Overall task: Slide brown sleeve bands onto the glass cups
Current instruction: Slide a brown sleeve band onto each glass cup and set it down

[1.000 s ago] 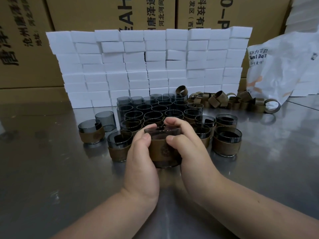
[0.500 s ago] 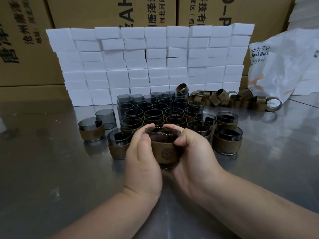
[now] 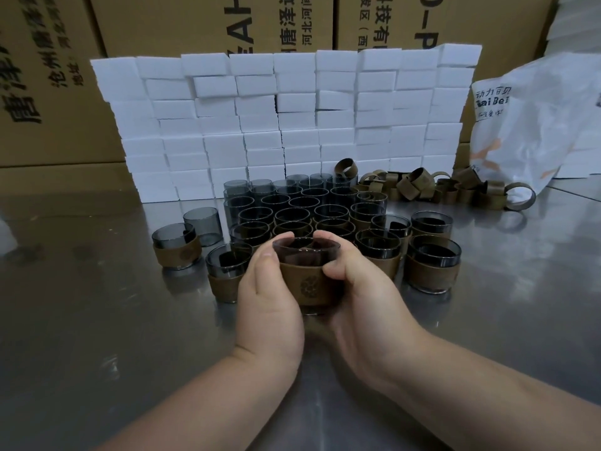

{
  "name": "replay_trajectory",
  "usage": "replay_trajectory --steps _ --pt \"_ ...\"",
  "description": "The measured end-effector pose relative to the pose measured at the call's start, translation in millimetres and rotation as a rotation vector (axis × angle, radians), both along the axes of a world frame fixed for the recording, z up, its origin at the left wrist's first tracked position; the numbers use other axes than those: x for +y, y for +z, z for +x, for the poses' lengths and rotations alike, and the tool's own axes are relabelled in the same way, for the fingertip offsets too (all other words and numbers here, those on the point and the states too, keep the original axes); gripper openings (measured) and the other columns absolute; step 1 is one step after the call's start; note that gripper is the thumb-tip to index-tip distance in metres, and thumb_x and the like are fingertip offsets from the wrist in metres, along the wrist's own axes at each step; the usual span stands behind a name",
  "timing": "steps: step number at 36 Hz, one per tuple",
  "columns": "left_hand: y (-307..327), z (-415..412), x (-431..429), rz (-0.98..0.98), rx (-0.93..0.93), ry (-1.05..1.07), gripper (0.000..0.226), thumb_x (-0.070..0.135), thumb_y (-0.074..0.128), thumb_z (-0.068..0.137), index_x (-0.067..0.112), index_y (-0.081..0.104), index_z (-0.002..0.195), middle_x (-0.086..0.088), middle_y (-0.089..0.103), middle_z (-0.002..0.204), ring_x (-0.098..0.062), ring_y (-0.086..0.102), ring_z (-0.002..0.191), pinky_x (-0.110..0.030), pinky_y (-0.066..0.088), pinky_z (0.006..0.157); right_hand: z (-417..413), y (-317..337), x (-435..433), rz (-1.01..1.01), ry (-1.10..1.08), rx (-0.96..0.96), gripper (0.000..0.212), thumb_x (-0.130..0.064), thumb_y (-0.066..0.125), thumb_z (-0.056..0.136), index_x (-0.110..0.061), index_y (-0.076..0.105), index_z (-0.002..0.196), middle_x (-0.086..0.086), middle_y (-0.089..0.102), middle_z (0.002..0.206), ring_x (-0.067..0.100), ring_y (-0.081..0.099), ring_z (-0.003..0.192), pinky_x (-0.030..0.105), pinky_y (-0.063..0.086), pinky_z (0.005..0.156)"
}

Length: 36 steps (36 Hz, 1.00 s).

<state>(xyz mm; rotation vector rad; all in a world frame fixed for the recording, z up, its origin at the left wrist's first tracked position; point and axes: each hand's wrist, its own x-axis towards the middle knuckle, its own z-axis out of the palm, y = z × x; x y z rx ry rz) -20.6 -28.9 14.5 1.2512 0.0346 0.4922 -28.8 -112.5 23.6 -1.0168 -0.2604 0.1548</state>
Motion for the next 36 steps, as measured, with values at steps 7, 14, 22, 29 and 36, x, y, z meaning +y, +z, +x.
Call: replay_trajectory --steps 7,14,22,29,36 --pt "10.3 3.0 11.2 -0.426 0.015 -0.173 0.035 0.041 0.033 0.098 0.022 0.062 0.093 -0.006 0.073 0.081 -0.023 0.071 0.074 -0.044 0.058 0.059 -0.9 5.5 -7.4 -0.408 -0.19 -0.395 0.049 -0.031 0.051 0.066 -0.054 0.041 0.107 -0.027 0.046 0.125 -0.019 0.041 0.115 0.008 0.038 0.092" --pt "15.8 -4.3 14.8 -0.432 0.052 -0.444 0.057 0.052 0.03 0.093 0.011 0.051 0.126 -0.02 0.068 0.105 -0.03 0.069 0.089 -0.042 0.058 0.063 2.0 -0.2 -8.6 -0.677 -0.232 -0.575 0.071 -0.032 0.063 0.065 -0.062 0.027 0.119 -0.02 0.036 0.14 -0.005 0.038 0.128 0.032 0.034 0.109" --pt "5.2 -10.1 20.9 0.011 -0.178 -0.52 0.056 0.043 0.056 0.073 0.032 0.043 0.127 0.005 0.068 0.109 -0.015 0.066 0.098 -0.028 0.055 0.071 2.4 3.2 -17.7 -0.812 -0.357 -0.694 0.071 -0.048 0.064 0.067 -0.067 0.021 0.119 -0.029 0.034 0.136 -0.008 0.038 0.126 0.029 0.038 0.106" --pt "-0.9 -9.0 25.2 0.778 -0.438 -0.032 0.055 0.071 0.034 0.08 0.053 0.015 0.129 0.023 0.017 0.145 0.013 0.019 0.133 -0.009 0.021 0.106 0.5 2.1 -18.4 -0.825 -0.375 -0.675 0.07 -0.038 0.066 0.077 -0.064 0.016 0.12 -0.016 0.035 0.144 -0.004 0.036 0.13 0.033 0.035 0.109" --pt "-2.2 -9.6 24.6 0.88 -0.48 0.077 0.053 0.073 0.025 0.082 0.048 0.019 0.129 0.016 0.023 0.145 0.009 0.021 0.133 0.0 0.017 0.101 -1.8 -0.9 -17.1 -0.812 -0.381 -0.676 0.074 -0.028 0.066 0.084 -0.065 0.014 0.12 -0.005 0.032 0.151 0.007 0.031 0.137 0.037 0.034 0.11"
